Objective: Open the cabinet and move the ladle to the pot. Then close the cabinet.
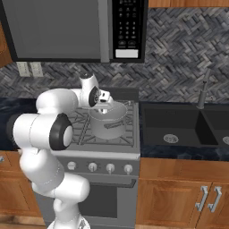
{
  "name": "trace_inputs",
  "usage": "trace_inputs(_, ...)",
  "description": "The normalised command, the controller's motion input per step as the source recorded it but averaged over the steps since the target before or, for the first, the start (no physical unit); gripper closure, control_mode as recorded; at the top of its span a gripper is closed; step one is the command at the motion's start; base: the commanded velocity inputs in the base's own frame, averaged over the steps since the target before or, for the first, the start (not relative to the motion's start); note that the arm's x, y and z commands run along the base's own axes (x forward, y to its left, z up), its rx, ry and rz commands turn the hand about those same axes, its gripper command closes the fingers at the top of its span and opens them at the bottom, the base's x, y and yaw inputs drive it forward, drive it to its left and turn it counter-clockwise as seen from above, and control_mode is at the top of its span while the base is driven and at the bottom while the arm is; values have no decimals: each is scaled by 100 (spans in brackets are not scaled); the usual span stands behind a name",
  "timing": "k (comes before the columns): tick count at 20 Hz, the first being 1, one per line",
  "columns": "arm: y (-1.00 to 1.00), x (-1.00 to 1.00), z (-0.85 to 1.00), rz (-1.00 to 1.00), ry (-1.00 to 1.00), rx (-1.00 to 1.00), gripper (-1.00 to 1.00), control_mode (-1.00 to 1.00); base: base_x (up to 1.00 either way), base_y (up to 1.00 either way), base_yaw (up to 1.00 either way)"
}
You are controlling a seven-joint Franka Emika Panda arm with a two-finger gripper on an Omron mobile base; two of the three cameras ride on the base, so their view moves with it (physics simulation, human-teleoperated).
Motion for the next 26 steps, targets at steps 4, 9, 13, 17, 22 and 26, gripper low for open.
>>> trace_inputs(4, 0, 20, -11, 0, 1, 0, 100, -100, 0, 0, 0)
trace_inputs(9, 0, 17, -11, 0, 0, 0, 100, -100, 0, 0, 0)
trace_inputs(13, 0, 14, -13, 0, 0, 0, 100, -100, 0, 0, 0)
trace_inputs(17, 0, 15, -13, 0, 2, 0, 100, -100, 0, 0, 0)
trace_inputs(22, 0, 12, -11, 0, 3, 0, 100, -100, 0, 0, 0)
trace_inputs(26, 0, 7, -9, 0, 4, 0, 100, -100, 0, 0, 0)
